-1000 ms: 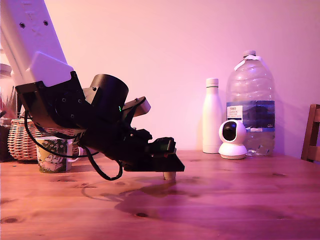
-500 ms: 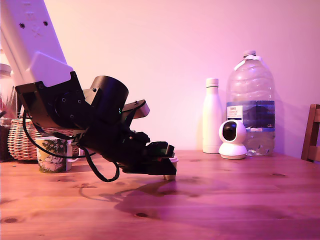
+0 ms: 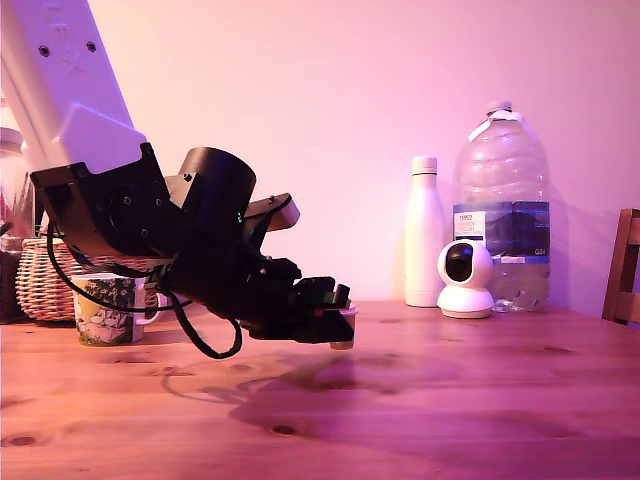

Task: Pick up the coffee capsules from the table one by one and drop them inside the nearest coffee cup

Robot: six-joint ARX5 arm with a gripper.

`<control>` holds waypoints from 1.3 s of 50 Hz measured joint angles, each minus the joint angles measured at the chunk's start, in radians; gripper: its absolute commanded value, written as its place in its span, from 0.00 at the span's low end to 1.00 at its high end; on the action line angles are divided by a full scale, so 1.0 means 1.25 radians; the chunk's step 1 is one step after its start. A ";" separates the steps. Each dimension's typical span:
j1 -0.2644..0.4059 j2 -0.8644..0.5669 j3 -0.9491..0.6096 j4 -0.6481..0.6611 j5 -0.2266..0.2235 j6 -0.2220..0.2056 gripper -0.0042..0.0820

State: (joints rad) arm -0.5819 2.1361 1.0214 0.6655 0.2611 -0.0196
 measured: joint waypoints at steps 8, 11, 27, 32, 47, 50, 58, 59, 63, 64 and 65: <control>0.000 0.000 0.000 -0.023 0.013 0.001 0.32; 0.000 -0.003 0.000 -0.035 0.014 0.001 0.32; 0.000 -0.143 0.000 -0.188 -0.002 0.003 0.32; 0.000 -0.194 0.000 -0.254 -0.029 0.040 0.32; 0.023 -0.290 -0.001 -0.375 -0.056 0.049 0.32; 0.032 -0.319 -0.006 -0.376 -0.060 0.052 0.32; 0.058 -0.416 -0.057 -0.371 -0.083 0.052 0.32; 0.061 -0.425 -0.062 -0.371 -0.084 0.052 0.32; 0.077 -0.457 -0.090 -0.371 -0.085 0.052 0.32; 0.081 -0.464 -0.098 -0.371 -0.086 0.052 0.32; 0.085 -0.471 -0.107 -0.371 -0.086 0.052 0.32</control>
State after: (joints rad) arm -0.4759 1.5478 0.8879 0.2016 0.1539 0.0452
